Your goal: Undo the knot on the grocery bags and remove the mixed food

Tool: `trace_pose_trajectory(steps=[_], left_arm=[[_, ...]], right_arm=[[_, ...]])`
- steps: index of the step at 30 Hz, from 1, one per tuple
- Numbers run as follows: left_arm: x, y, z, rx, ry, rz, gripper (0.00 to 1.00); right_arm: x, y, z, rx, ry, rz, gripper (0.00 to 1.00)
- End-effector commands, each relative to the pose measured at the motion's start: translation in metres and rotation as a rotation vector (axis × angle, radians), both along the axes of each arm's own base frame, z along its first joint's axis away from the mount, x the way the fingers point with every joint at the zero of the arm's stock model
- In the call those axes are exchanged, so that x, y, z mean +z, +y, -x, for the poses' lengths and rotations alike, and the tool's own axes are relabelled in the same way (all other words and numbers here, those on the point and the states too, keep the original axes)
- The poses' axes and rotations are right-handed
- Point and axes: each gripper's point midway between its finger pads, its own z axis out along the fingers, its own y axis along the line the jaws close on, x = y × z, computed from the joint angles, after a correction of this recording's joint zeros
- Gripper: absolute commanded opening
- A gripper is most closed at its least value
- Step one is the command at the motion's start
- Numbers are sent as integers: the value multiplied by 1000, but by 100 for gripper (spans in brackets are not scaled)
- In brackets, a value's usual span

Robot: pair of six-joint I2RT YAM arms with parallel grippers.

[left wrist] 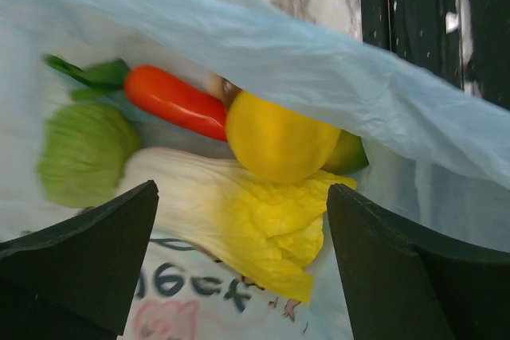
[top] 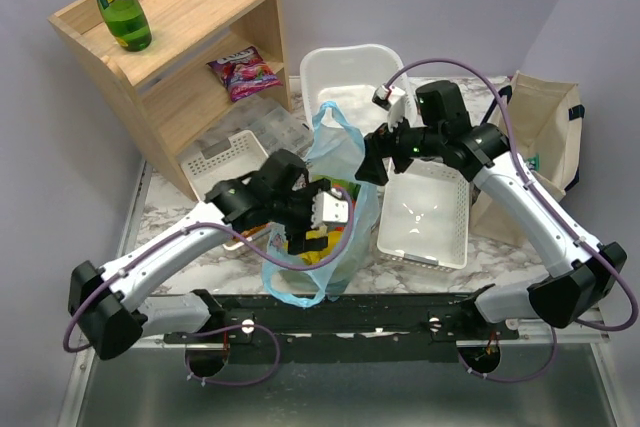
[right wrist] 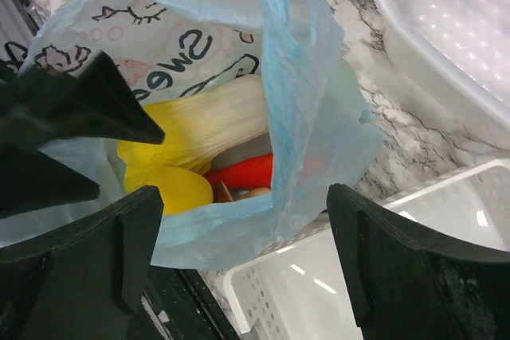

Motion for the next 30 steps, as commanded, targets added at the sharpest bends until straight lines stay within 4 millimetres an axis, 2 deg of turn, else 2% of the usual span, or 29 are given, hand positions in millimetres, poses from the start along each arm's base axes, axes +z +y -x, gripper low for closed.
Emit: trace_pose_trajectory(steps=[1, 5, 11, 13, 17, 19, 20, 24, 30], left_arm=[[-58, -3, -12, 46, -45, -158, 95], [-96, -8, -13, -11, -53, -204, 99], [-113, -32, -23, -22, -59, -133, 98], [-112, -35, -27, -11, -45, -145, 77], [-80, -34, -34, 18, -57, -84, 25], [-62, -28, -38, 44, -81, -69, 7], [-51, -25, -40, 55, -88, -64, 1], [-16, -13, -39, 77, -110, -49, 0], [7, 9, -42, 116, -180, -72, 0]], right_arm=[[3, -15, 1, -63, -46, 32, 92], [1, -20, -1, -92, -56, 46, 93], [1, -23, -6, -118, -73, 54, 94], [3, -23, -7, -116, -81, 57, 94], [5, -24, -9, -120, -92, 63, 94], [6, -24, -9, -122, -96, 61, 94], [6, -24, -10, -124, -95, 58, 94], [15, -21, -11, -125, -101, 32, 94], [29, -14, -11, -113, -114, -15, 94]])
